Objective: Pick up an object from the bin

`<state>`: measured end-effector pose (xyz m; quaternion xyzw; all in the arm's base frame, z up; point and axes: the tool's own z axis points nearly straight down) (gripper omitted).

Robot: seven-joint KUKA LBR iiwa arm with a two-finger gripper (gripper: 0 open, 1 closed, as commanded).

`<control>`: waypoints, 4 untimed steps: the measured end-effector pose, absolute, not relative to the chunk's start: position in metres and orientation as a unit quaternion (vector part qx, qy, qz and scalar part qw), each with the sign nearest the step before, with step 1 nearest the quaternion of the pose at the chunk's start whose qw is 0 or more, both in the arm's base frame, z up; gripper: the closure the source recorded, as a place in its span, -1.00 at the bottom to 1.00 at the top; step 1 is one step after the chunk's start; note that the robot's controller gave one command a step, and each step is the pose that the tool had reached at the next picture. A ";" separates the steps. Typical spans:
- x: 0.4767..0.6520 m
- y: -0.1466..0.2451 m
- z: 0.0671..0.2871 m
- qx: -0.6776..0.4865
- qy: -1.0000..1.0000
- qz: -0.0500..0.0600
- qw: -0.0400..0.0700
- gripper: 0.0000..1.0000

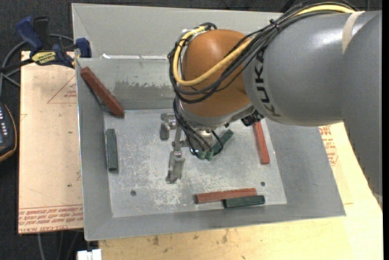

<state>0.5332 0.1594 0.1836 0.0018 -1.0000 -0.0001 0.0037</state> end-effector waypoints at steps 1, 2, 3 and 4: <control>0.485 0.067 0.069 0.028 -1.000 -0.001 -0.006 -1.00; 0.487 -0.025 0.101 0.084 -0.996 0.002 -0.002 -1.00; 0.479 -0.015 0.124 0.041 -0.999 -0.001 -0.001 -1.00; 0.483 -0.013 0.070 -0.001 -1.000 -0.001 -0.006 -1.00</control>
Offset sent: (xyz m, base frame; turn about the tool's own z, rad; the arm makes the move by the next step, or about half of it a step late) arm -0.0511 -0.0905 -0.1136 -0.0602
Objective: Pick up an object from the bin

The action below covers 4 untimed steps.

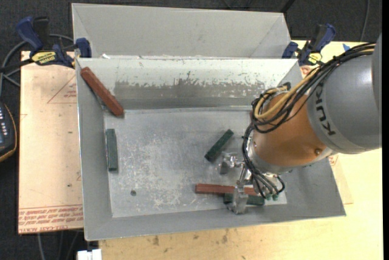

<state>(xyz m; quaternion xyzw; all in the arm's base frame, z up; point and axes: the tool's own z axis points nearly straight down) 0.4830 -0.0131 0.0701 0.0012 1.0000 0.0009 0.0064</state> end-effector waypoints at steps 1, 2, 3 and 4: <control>0.486 -0.013 0.072 0.002 1.000 0.001 0.006 -1.00; 0.484 -0.013 0.071 0.002 1.000 0.001 0.002 1.00; 0.485 -0.012 0.106 0.003 1.000 0.001 0.002 1.00; 0.486 -0.012 0.142 0.003 1.000 0.000 0.002 1.00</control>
Offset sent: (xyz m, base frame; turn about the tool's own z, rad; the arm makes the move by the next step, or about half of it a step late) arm 0.0000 0.0000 0.0000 0.0000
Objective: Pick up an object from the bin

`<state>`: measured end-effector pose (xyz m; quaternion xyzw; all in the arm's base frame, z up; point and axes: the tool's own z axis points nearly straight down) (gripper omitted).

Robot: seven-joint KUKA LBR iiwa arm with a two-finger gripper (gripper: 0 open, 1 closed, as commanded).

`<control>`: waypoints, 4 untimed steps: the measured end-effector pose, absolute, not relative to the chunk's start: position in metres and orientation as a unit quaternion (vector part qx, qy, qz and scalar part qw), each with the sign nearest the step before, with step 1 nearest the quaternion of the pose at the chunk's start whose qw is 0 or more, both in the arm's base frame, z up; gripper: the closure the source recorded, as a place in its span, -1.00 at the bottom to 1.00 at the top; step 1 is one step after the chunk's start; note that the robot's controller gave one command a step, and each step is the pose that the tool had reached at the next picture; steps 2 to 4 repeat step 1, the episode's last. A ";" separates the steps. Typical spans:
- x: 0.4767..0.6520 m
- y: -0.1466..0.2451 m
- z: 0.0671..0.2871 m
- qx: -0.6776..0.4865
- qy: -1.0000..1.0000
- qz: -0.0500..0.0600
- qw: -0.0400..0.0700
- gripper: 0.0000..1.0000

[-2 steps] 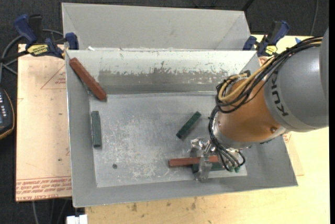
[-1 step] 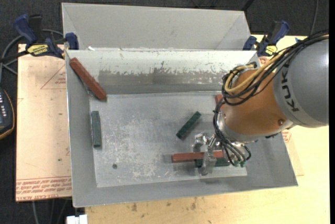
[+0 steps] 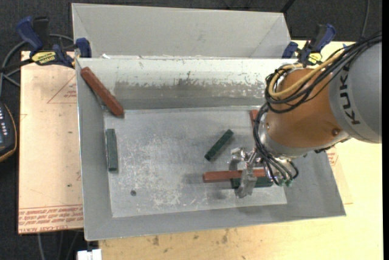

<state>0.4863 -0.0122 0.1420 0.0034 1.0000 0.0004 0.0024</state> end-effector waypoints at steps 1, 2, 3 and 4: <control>0.487 -0.012 0.159 0.004 1.000 0.000 0.002 1.00; 0.487 -0.012 0.159 0.004 1.000 0.000 0.002 1.00; 0.487 -0.012 0.159 0.004 1.000 0.000 0.002 1.00; 0.487 -0.012 0.159 0.004 1.000 0.000 0.002 1.00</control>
Offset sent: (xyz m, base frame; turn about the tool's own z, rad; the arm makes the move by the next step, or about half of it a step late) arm 0.0001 -0.0001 0.0167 0.0000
